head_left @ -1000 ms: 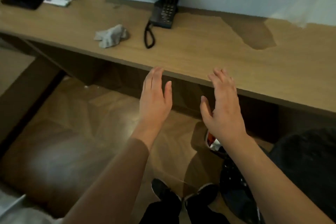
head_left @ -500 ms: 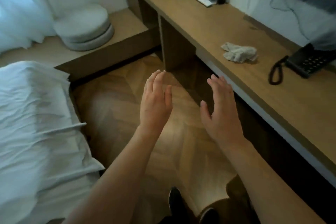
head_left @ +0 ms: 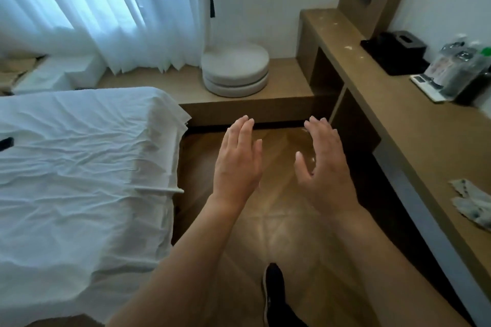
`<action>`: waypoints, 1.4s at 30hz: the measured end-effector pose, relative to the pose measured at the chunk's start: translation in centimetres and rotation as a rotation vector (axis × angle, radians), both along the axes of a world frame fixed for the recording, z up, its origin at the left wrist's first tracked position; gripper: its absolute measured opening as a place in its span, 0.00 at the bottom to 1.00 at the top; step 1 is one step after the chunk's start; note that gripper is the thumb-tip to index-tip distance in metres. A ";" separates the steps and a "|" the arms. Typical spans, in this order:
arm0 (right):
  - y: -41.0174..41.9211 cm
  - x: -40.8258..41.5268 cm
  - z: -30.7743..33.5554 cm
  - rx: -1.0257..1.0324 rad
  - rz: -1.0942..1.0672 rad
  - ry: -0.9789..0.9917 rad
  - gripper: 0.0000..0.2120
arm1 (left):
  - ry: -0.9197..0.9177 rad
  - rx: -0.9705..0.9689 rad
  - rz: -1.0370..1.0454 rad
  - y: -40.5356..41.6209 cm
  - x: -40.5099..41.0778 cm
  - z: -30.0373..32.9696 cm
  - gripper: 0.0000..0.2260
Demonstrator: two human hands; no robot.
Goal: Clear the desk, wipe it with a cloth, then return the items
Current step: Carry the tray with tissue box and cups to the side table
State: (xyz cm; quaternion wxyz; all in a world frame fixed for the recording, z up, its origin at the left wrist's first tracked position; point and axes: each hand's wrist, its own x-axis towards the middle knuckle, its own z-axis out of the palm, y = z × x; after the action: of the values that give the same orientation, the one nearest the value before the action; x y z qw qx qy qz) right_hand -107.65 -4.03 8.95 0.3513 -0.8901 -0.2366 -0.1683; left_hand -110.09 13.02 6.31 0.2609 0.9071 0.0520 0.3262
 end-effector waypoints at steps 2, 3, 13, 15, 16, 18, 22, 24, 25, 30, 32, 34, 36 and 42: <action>1.5 4.0 0.5 0.012 0.026 -0.011 0.27 | -0.022 0.018 0.025 1.3 3.8 0.7 0.20; 2.0 6.1 0.9 0.009 0.034 -0.023 0.28 | -0.032 0.021 0.039 2.0 5.7 1.2 0.20; 7.2 24.1 5.0 0.005 0.081 -0.066 0.30 | -0.070 0.056 0.113 7.2 22.6 6.7 0.20; 8.5 27.0 5.1 -0.002 0.101 -0.071 0.31 | -0.069 0.069 0.122 8.6 25.4 6.6 0.19; 9.1 28.6 5.0 -0.004 0.104 -0.069 0.31 | -0.068 0.066 0.125 9.4 27.0 6.5 0.19; 10.6 31.9 4.8 -0.003 0.100 -0.062 0.31 | -0.065 0.057 0.127 11.0 30.3 6.1 0.19; 14.0 39.0 3.5 -0.017 0.091 -0.042 0.31 | -0.057 0.073 0.115 14.5 37.6 5.0 0.19; 16.1 42.8 2.6 -0.051 0.079 -0.046 0.30 | -0.046 0.065 0.110 16.7 41.6 4.5 0.20; 17.2 44.8 2.3 -0.065 0.072 -0.048 0.30 | -0.036 0.064 0.103 17.9 43.5 4.2 0.20; 23.3 54.8 3.6 -0.089 0.050 -0.052 0.30 | -0.033 0.076 0.068 24.4 53.9 4.6 0.20; 25.1 58.3 4.2 -0.087 0.027 -0.053 0.30 | -0.038 0.070 0.058 26.4 58.0 4.9 0.20; 26.3 61.3 4.3 -0.099 0.005 -0.040 0.30 | -0.028 0.053 0.050 27.8 61.6 5.1 0.20; 27.0 64.2 3.9 -0.114 -0.014 -0.008 0.29 | -0.028 0.048 0.025 28.9 64.9 4.8 0.19; 30.4 74.8 2.4 -0.100 -0.041 0.069 0.30 | 0.012 0.025 0.007 32.4 75.3 2.8 0.20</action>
State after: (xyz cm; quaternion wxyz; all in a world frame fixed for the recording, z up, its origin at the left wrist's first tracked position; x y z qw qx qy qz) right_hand -32.81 26.33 11.32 0.3110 -0.9164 -0.2140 -0.1330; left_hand -34.81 45.42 9.09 0.2479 0.9121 0.0527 0.3222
